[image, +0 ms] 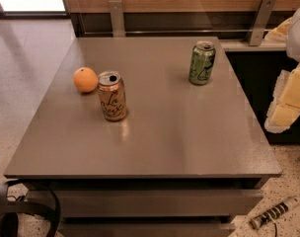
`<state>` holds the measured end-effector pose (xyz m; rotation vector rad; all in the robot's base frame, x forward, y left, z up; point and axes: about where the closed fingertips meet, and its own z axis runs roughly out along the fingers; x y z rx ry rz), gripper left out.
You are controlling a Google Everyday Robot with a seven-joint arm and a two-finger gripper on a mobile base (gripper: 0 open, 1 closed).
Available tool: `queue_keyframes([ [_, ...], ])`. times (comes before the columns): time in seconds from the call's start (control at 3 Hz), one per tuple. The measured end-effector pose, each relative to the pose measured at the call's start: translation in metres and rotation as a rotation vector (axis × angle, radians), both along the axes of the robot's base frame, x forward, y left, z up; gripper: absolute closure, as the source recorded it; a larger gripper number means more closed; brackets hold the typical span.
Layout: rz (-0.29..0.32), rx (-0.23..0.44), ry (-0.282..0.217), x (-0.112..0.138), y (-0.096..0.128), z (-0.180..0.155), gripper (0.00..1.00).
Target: Knock green can over
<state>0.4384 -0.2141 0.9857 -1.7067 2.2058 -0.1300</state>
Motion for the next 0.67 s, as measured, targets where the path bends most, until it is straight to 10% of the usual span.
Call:
queue_keyframes([
  [0.67, -0.032, 0.043, -0.075, 0.022, -0.004, 0.005, 0.0],
])
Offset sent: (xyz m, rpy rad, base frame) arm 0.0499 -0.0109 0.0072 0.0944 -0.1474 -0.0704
